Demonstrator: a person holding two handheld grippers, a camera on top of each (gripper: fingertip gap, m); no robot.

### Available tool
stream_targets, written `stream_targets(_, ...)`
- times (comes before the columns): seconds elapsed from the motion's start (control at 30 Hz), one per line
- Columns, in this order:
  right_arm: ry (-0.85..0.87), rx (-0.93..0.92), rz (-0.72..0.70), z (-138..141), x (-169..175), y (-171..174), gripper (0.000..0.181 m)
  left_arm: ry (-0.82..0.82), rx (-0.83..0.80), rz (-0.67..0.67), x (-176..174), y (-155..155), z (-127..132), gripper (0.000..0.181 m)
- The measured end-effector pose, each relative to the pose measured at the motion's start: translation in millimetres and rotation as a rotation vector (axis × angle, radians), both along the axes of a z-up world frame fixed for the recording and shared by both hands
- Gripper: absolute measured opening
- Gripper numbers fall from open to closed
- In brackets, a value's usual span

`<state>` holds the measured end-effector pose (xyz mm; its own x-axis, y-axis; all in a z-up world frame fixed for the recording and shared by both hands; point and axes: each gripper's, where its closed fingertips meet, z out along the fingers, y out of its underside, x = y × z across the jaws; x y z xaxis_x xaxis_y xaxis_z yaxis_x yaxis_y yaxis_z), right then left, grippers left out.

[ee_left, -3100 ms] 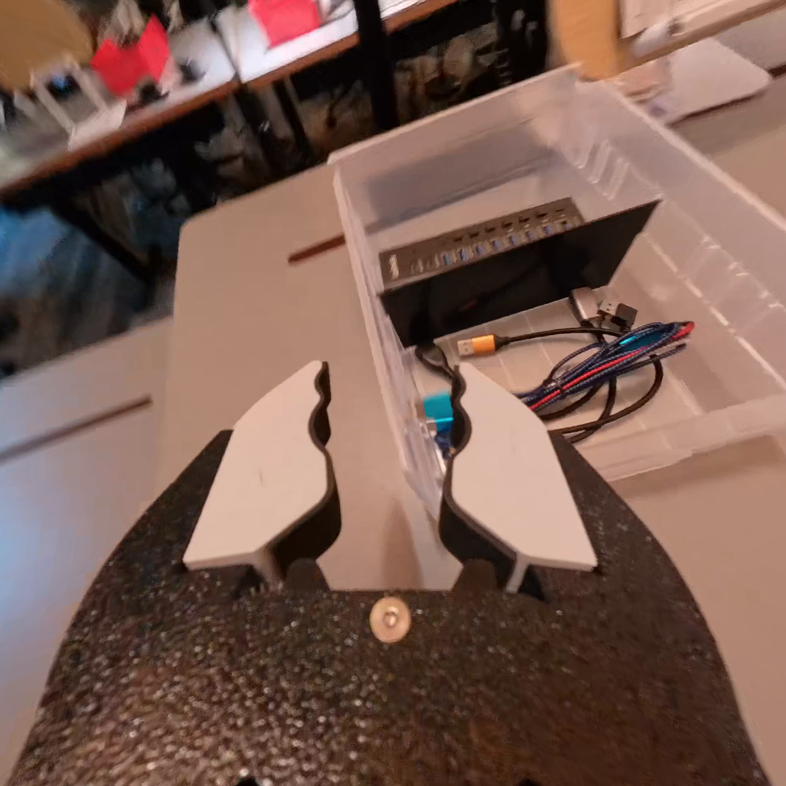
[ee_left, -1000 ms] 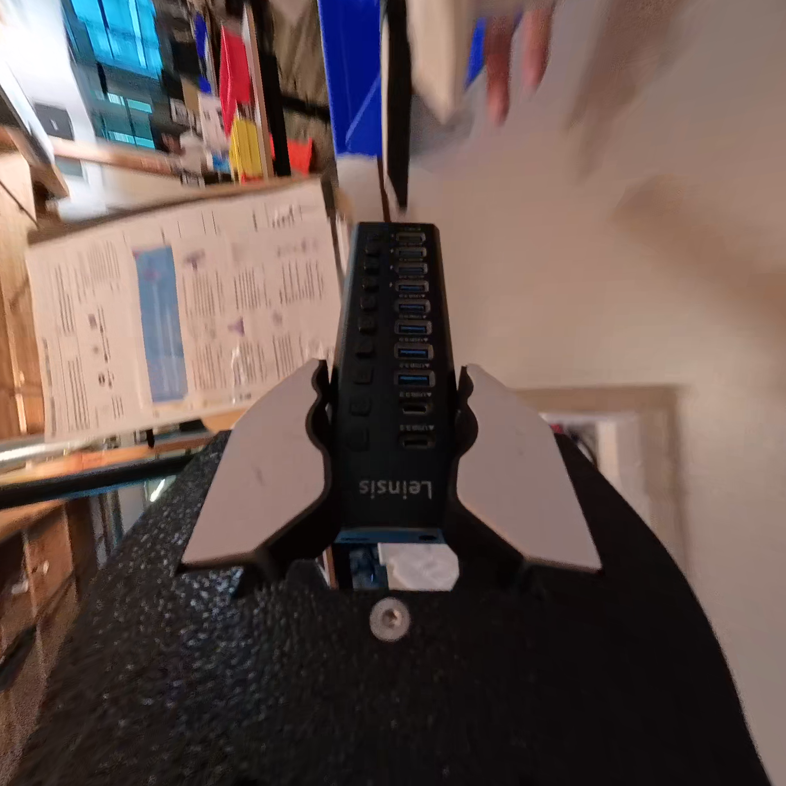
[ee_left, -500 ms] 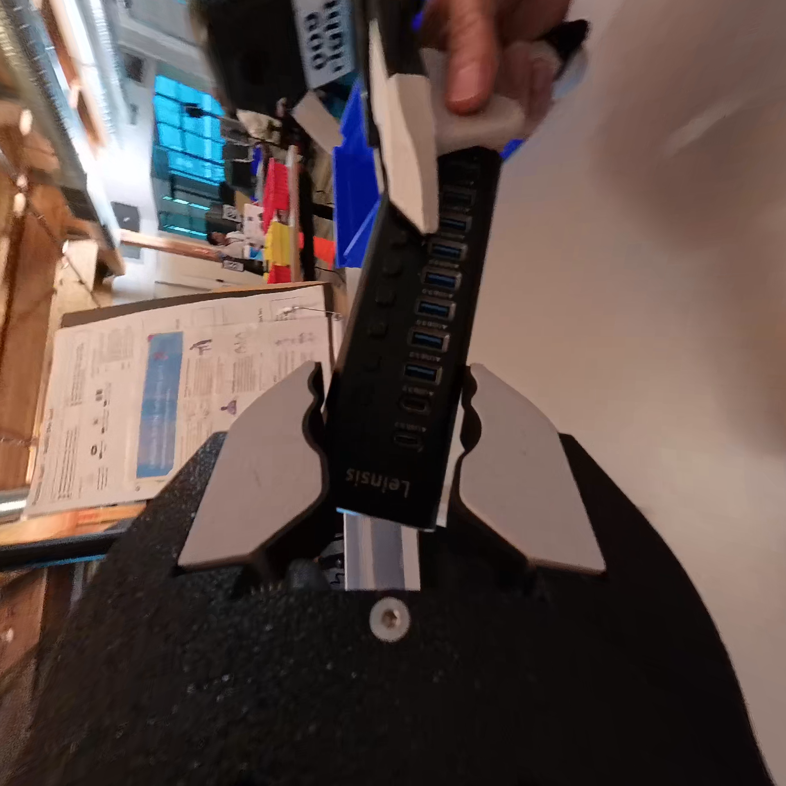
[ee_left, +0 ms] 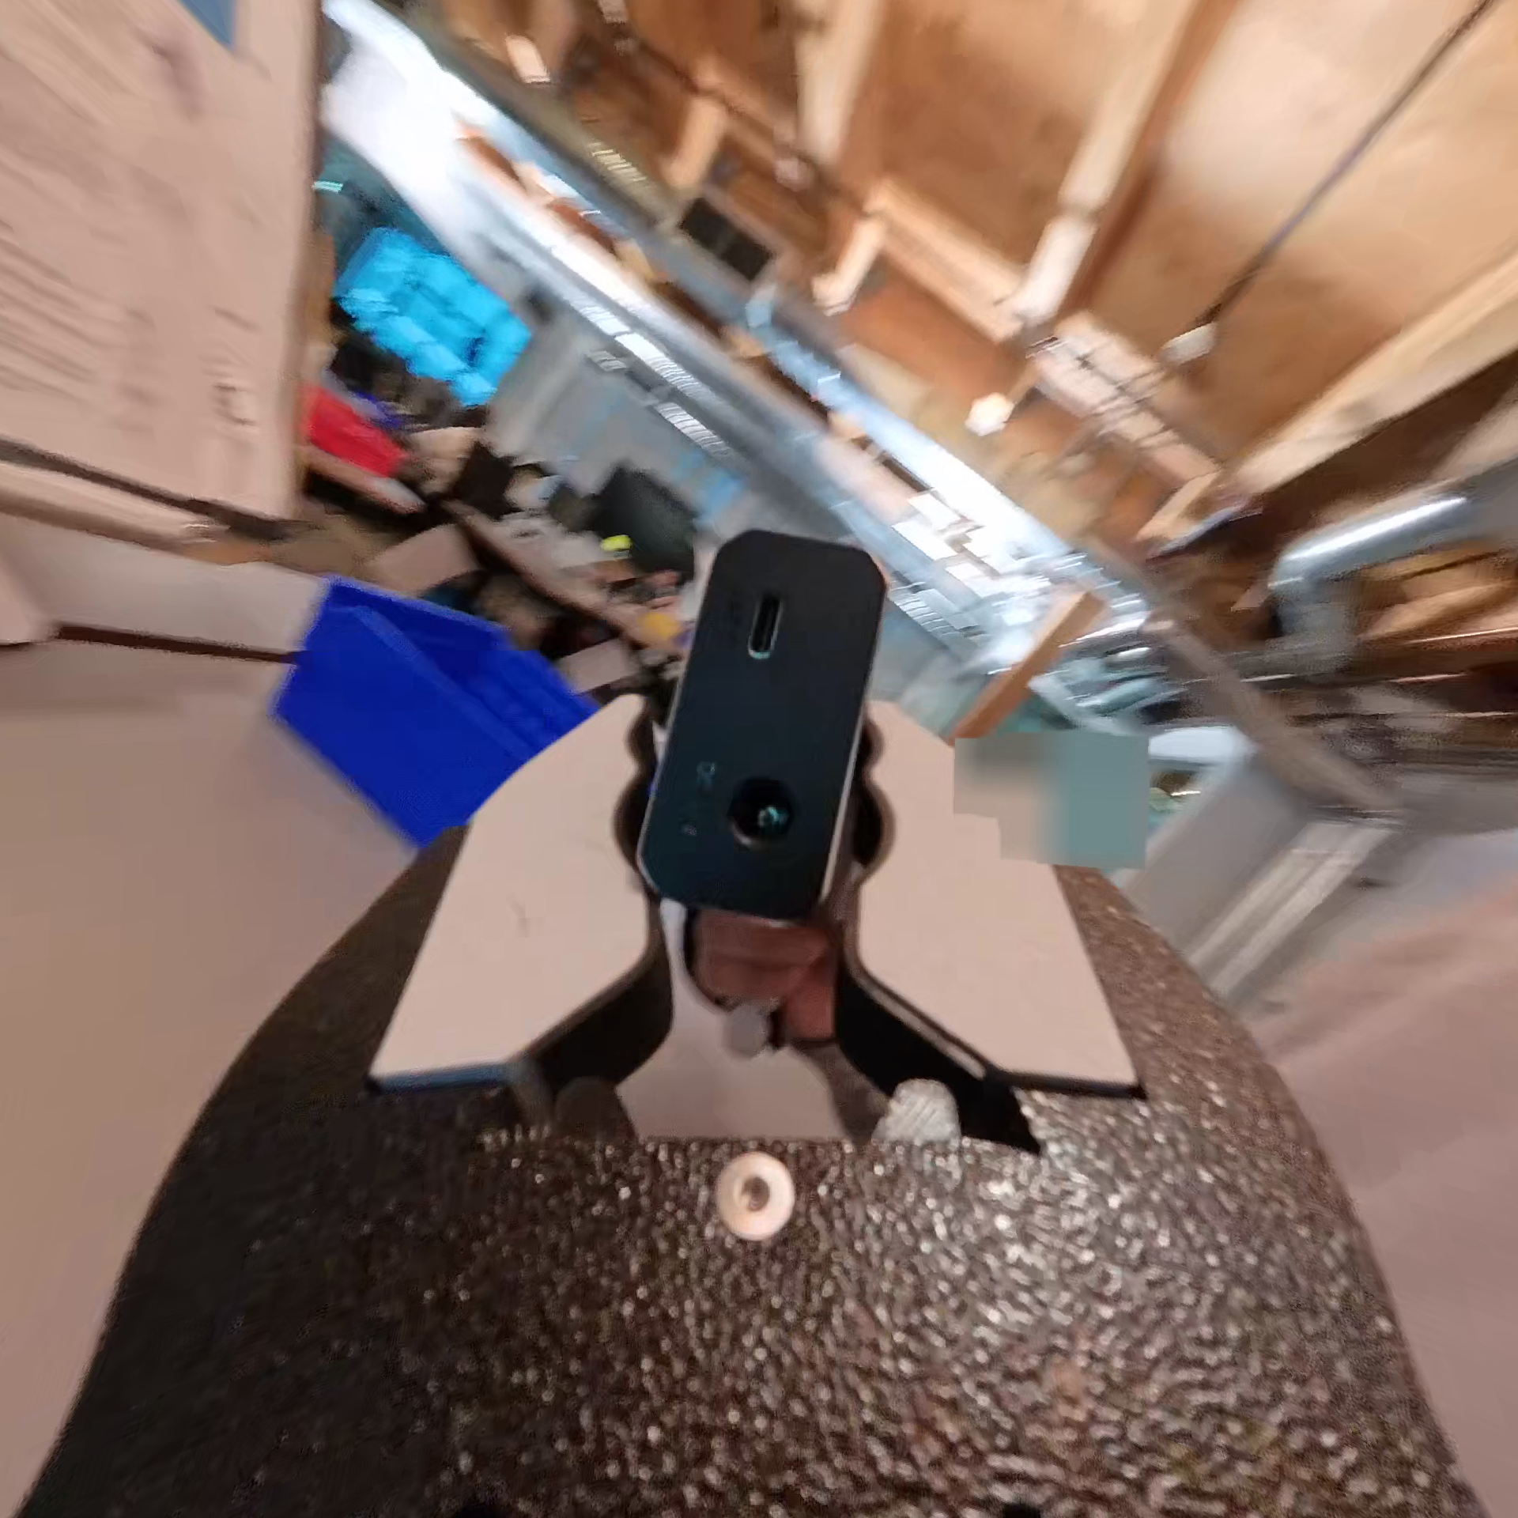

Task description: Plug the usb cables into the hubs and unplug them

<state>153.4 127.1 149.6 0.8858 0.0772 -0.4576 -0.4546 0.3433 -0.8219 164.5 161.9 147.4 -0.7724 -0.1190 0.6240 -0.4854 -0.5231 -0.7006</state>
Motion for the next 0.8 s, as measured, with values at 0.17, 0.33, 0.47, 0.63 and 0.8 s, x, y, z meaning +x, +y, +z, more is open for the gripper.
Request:
stream_targets(0.17,-0.016,-0.042,0.067,-16,-16,0,0.031,-0.164,0.058,-0.060,-14,-3,-1,0.029)
stream_targets(0.33,-0.155,-0.400,0.008,-54,-15,4,0.052,-0.303,0.340,-0.144,-14,-2,-4,0.029)
stream_targets(0.47,-0.266,-0.601,-0.002,-69,-9,8,0.073,-0.493,0.645,-0.293,-18,-1,-12,0.029)
stream_targets(0.63,-0.355,-0.705,0.118,-83,-22,37,0.072,-0.619,0.818,-0.493,-24,-5,-14,0.029)
stream_targets(0.8,-0.490,-0.838,-0.034,-92,-4,46,0.027,-0.645,0.859,-0.505,-19,-13,-12,0.029)
